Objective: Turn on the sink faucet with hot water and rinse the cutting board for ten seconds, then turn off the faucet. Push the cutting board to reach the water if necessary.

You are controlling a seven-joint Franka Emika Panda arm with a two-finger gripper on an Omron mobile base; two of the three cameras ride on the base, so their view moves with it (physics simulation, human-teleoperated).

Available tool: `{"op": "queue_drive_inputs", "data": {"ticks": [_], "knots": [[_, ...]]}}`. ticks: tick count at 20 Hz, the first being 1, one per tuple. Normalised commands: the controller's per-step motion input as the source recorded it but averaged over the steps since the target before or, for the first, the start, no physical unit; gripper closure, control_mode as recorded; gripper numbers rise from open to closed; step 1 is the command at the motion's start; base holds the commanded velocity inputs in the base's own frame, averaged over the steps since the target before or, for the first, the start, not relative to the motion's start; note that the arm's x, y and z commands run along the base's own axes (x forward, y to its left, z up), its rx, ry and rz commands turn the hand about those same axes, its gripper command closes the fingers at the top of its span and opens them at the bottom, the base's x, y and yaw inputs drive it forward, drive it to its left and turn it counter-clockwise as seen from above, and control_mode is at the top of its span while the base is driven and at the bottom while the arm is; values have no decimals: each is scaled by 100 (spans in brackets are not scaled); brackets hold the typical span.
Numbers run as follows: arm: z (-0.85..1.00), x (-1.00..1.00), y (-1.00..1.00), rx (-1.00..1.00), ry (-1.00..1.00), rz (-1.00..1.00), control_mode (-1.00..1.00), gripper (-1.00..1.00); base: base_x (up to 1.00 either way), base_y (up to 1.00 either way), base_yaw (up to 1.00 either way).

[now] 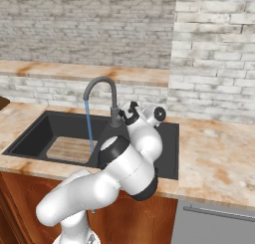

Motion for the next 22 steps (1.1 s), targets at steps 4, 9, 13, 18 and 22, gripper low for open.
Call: {"op": "queue_drive_inputs", "data": {"ticks": [4,9,13,18,22], "knots": [[0,0,0,0,0,0,-100,100,0,0,0],[0,0,0,0,0,0,-100,100,0,0,0],[0,0,0,0,0,0,-100,100,0,0,0],[0,0,0,0,0,0,-100,100,0,0,0],[0,8,0,0,0,0,-100,100,0,0,0]]}}
